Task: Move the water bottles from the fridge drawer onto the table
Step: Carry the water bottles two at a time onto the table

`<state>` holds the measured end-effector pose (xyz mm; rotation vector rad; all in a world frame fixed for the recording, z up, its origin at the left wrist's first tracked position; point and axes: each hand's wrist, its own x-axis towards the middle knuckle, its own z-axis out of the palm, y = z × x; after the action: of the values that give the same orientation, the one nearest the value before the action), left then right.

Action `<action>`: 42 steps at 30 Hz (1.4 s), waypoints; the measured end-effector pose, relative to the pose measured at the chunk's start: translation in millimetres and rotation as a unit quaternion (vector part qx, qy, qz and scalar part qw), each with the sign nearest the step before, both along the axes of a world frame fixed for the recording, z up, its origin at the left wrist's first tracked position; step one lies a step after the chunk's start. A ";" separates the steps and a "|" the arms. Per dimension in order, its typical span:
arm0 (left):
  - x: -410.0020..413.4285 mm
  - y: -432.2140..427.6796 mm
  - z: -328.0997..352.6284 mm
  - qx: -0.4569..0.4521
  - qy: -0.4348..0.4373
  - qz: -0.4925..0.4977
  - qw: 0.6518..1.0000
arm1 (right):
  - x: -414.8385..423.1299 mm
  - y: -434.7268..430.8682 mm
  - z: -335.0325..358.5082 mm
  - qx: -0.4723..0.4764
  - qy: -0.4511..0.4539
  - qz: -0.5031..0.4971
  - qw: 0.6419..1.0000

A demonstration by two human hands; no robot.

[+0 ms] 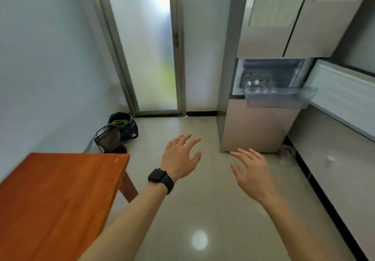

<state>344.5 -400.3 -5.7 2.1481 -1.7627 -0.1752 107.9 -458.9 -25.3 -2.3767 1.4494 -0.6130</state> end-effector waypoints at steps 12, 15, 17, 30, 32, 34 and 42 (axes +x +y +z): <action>-117.7 -265.9 12.7 -0.039 0.007 -0.121 0.992 | -130.4 -223.8 31.9 -0.048 -0.057 -0.112 0.991; -131.0 -343.5 9.5 -0.030 0.020 -0.130 0.991 | -146.2 -293.9 29.6 -0.032 -0.049 -0.119 0.991; -139.0 -394.7 10.4 -0.021 0.031 -0.132 0.991 | -156.1 -338.3 30.2 -0.015 -0.041 -0.125 0.991; -152.8 -640.2 -0.6 0.030 0.117 -0.125 0.985 | -180.0 -563.3 13.0 0.061 -0.033 -0.142 0.987; -153.3 -672.9 -9.4 0.036 0.131 -0.122 0.983 | -180.5 -596.7 1.5 0.079 -0.042 -0.134 0.987; -154.7 -707.3 -18.1 0.045 0.137 -0.118 0.983 | -180.4 -633.4 -7.9 0.093 -0.050 -0.125 0.986; -171.1 -855.8 -79.7 0.163 0.238 -0.055 0.956 | -172.6 -804.6 -47.3 0.171 -0.030 -0.073 0.982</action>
<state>173.4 -1256.1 -85.4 1.9825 -1.6435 -0.9875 -64.8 -1263.5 -72.7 -1.9863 1.5701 -0.4248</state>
